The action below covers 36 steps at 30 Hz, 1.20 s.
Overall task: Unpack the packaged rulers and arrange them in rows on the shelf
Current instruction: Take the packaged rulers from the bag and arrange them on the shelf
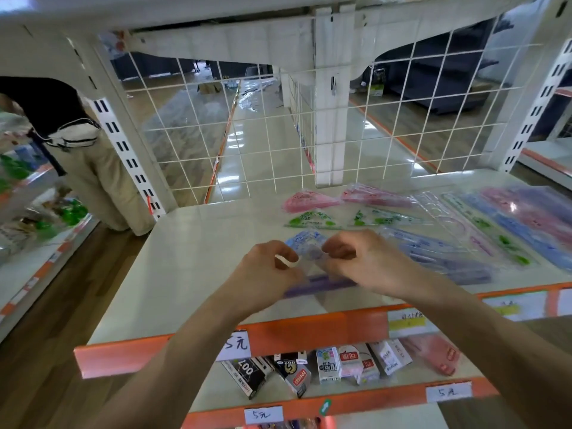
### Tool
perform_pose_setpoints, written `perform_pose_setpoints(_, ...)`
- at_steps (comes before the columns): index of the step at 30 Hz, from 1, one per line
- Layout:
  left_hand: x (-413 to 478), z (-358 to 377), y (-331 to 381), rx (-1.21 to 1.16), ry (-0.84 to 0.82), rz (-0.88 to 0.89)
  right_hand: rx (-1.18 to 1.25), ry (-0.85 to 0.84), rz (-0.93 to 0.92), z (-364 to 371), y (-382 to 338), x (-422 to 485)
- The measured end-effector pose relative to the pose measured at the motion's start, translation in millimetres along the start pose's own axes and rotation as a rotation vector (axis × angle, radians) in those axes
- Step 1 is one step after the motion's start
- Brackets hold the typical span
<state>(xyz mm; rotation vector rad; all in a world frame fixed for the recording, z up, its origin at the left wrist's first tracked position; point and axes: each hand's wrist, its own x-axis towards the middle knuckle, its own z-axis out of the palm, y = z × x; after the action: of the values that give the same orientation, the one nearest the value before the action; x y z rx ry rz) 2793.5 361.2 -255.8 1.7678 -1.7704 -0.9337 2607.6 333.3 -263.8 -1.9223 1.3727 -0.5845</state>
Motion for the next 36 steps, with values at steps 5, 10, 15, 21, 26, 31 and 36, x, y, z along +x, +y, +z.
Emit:
perform_pose_setpoints(5, 0, -1, 9, -0.007, -0.023, -0.049, 0.01, -0.059, 0.056, -5, -6, -8)
perform_pose_setpoints(10, 1, -1, 10, -0.013, -0.036, -0.077, -0.181, -0.171, -0.013, -9, -14, -17)
perform_pose_setpoints(15, -4, -1, 11, 0.085, -0.004, -0.039, -0.291, -0.098, -0.044, -6, -14, -17)
perform_pose_setpoints(21, -11, 10, 12, 0.518, 0.035, 0.103, -0.334, -0.106, -0.036, -4, -14, -17)
perform_pose_setpoints(26, -11, 12, 13, 0.601, 0.03, 0.123, -0.398, -0.11, -0.044, -3, -16, -17)
perform_pose_setpoints(31, -14, 5, 13, 0.579, -0.037, 0.099, -0.43, -0.174, -0.029, -8, -17, -17)
perform_pose_setpoints(36, -18, -1, 12, 0.591, -0.052, 0.068, -0.427, -0.163, -0.032, -12, -16, -20)
